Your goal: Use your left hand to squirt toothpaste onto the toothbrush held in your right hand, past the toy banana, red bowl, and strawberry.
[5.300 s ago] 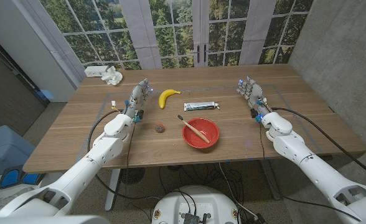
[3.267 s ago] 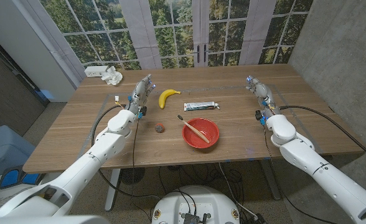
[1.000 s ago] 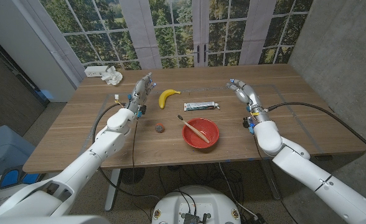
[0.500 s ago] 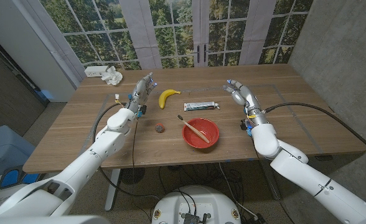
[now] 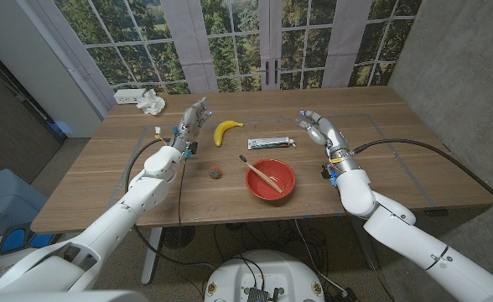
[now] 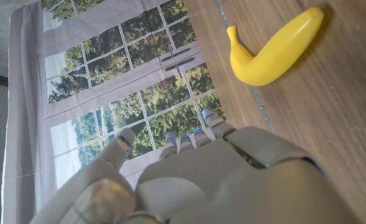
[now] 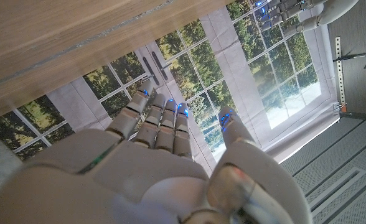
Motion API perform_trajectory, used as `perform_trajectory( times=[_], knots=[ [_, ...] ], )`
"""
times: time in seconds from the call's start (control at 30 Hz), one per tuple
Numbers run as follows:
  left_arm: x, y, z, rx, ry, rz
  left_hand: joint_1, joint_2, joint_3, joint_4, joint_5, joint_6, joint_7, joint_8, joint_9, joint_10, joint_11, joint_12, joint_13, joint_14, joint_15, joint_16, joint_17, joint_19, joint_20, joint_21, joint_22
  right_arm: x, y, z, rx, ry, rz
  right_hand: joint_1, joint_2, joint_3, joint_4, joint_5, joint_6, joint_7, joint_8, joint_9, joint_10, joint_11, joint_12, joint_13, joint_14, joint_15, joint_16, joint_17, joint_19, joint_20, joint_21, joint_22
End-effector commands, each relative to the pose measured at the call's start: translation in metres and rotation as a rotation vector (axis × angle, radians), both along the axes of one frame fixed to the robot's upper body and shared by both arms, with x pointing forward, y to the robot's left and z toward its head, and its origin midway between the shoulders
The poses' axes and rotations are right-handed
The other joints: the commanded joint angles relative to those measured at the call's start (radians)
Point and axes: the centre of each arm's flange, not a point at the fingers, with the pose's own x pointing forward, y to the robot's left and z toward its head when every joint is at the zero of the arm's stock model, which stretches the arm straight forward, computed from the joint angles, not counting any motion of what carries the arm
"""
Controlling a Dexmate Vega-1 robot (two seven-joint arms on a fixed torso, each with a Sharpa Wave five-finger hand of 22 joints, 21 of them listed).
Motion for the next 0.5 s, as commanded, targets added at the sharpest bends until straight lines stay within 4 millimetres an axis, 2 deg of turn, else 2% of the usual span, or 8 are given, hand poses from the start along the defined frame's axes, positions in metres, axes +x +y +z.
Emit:
perform_trajectory(
  times=[0.03, 0.5],
  knots=[
    [0.001, -0.001, -0.002, 0.001, -0.006, -0.017, -0.010, 0.051, 0.002, -0.003, 0.001, 0.004, 0.000, -0.002, 0.006, 0.005, -0.002, 0.002, 0.005, 0.006, -0.020, -0.003, 0.003, 0.008, -0.001, 0.001, 0.004, -0.010, 0.009, -0.005, -0.037, 0.027, -0.003, 0.001, -0.003, -0.005, -0.002, 0.006, 0.009, 0.002, 0.004, 0.001, 0.011, 0.001, 0.004, 0.003, 0.007, -0.003, 0.005, 0.004, 0.004, -0.006, 0.004, 0.006],
    [0.000, -0.001, 0.001, -0.004, -0.033, -0.032, -0.011, 0.052, 0.003, -0.006, 0.001, 0.005, 0.000, -0.002, 0.006, 0.005, -0.003, 0.001, 0.005, 0.005, -0.019, -0.003, 0.002, 0.008, -0.001, 0.000, 0.004, -0.022, 0.024, -0.012, -0.063, 0.043, -0.014, 0.008, -0.001, -0.009, 0.000, 0.007, 0.016, 0.000, 0.004, 0.002, 0.014, -0.001, 0.005, 0.008, 0.008, -0.007, 0.011, 0.011, 0.007, -0.009, 0.005, 0.007]
  ],
)
